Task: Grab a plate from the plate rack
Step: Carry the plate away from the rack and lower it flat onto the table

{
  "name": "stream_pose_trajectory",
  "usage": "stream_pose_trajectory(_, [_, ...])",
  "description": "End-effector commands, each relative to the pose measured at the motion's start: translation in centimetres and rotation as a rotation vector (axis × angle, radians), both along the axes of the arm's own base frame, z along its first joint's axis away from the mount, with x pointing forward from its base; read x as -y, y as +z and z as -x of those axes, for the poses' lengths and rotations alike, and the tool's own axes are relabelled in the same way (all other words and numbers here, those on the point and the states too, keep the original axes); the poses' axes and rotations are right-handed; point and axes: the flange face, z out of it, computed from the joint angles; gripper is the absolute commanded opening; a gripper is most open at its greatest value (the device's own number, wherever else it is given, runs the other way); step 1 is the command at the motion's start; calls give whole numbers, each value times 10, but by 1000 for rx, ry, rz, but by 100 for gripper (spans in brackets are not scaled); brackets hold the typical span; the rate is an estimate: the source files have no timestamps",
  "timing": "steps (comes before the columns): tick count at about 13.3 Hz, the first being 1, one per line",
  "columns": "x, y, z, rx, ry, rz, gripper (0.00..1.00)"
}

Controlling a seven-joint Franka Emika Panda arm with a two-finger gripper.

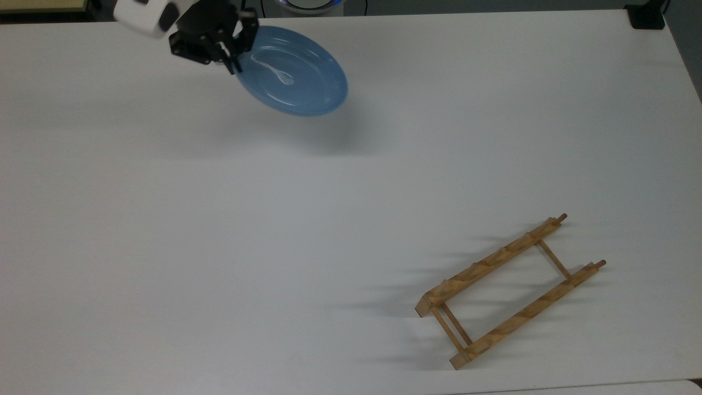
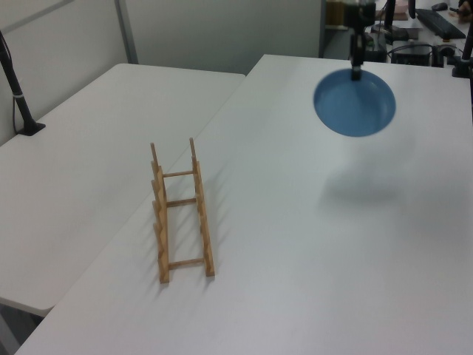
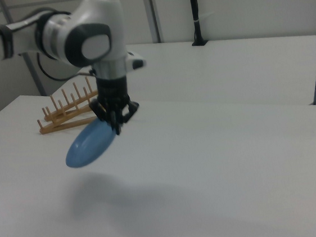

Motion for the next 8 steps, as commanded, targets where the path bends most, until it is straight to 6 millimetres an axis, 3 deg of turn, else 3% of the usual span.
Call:
stream_pose_trajectory(1, [39, -51, 6, -67, -9, -50, 0])
stream_pose_trajectory(5, [78, -113, 13, -21, -30, -37, 0])
stream_pose_trajectory(8, [105, -140, 25, 19, -11, -18, 0])
